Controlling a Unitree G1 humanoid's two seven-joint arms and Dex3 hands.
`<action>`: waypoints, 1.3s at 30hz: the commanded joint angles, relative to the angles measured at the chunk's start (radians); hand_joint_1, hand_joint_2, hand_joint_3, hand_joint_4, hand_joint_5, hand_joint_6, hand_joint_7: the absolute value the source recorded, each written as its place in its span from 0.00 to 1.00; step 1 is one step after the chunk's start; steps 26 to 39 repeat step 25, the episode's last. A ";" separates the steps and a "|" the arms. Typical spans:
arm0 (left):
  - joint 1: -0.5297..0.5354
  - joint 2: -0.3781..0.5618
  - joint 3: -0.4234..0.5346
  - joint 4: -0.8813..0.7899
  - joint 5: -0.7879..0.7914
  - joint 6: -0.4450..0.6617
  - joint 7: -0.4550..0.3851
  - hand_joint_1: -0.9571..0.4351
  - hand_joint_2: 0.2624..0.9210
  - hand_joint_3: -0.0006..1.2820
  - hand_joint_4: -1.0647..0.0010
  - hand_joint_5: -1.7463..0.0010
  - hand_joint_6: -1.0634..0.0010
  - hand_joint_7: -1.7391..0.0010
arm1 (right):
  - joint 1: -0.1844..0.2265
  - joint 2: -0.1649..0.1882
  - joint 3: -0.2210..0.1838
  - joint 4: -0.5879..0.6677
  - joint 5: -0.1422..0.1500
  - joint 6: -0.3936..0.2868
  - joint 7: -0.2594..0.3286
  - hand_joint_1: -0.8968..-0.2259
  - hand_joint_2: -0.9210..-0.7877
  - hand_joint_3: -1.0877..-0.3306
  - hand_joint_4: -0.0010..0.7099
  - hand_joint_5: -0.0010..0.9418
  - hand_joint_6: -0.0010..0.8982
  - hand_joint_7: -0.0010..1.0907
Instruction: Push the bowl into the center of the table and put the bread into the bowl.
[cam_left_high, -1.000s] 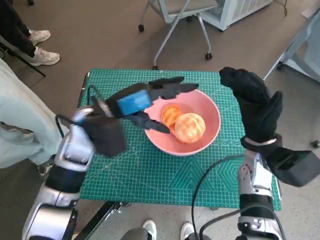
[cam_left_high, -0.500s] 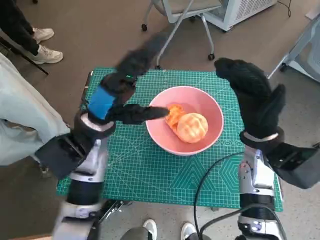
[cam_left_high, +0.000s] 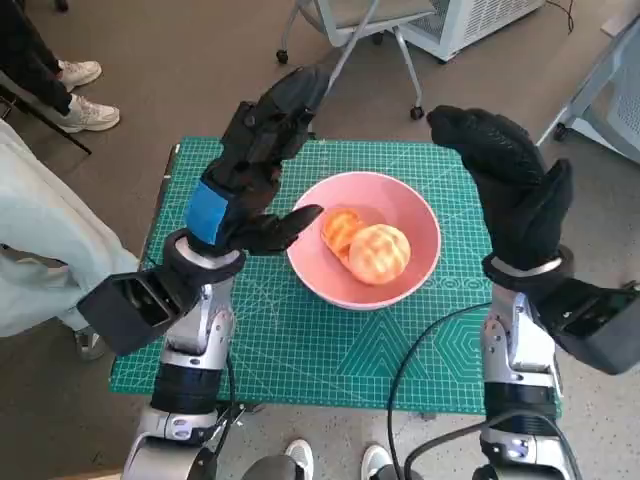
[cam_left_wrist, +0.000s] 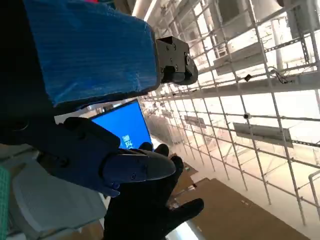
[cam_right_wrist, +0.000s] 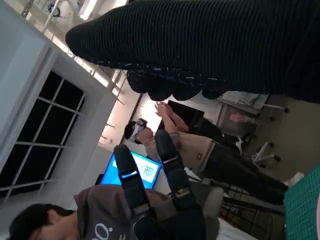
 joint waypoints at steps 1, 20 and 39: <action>0.012 0.014 0.006 -0.028 -0.030 0.049 -0.020 0.26 1.00 0.43 0.95 0.99 1.00 0.77 | -0.002 -0.016 0.007 -0.014 -0.020 0.024 -0.012 0.30 0.00 0.45 0.29 0.00 0.00 0.56; -0.001 0.021 0.040 -0.041 -0.002 0.057 0.014 0.24 1.00 0.41 0.96 0.99 1.00 0.79 | -0.008 -0.038 0.010 -0.054 -0.030 0.061 -0.034 0.32 0.00 0.49 0.29 0.00 0.01 0.58; -0.002 0.020 0.045 -0.040 -0.002 0.055 0.018 0.23 1.00 0.41 0.96 0.99 1.00 0.79 | -0.008 -0.037 0.012 -0.062 -0.032 0.066 -0.042 0.32 0.00 0.49 0.29 0.00 0.01 0.58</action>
